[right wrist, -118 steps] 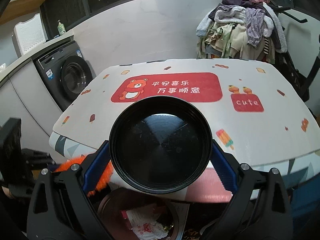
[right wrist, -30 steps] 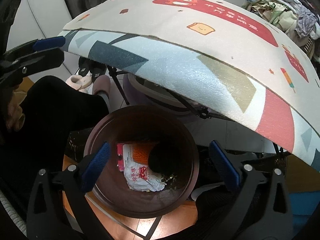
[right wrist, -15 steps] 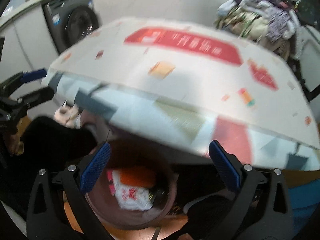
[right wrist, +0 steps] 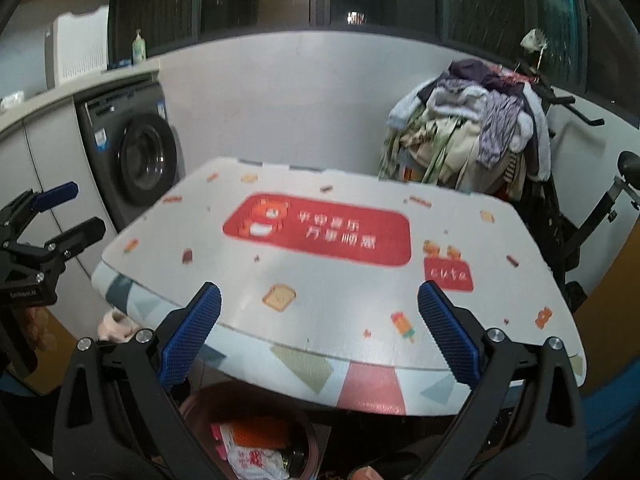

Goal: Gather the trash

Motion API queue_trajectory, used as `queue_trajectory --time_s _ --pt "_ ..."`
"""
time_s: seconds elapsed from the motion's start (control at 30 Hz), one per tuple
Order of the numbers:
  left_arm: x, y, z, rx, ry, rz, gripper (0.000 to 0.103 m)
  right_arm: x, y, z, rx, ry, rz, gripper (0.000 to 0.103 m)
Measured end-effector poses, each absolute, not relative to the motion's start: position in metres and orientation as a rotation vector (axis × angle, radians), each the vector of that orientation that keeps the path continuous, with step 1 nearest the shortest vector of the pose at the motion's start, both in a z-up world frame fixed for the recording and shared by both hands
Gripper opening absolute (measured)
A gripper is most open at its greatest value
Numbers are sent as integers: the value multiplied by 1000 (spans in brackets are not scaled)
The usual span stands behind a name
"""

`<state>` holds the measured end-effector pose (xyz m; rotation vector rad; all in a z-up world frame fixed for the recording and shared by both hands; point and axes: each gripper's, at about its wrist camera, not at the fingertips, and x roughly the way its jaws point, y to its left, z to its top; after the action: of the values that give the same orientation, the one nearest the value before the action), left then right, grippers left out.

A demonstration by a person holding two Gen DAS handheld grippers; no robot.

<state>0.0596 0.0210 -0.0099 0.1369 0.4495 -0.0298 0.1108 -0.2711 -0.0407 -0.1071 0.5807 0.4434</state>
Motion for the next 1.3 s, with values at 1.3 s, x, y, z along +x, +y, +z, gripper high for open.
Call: queue_trajectory --time_s 1.3 --pt "56 21 29 95 478 -2 97 112 -275 -6 -87 545 439 97"
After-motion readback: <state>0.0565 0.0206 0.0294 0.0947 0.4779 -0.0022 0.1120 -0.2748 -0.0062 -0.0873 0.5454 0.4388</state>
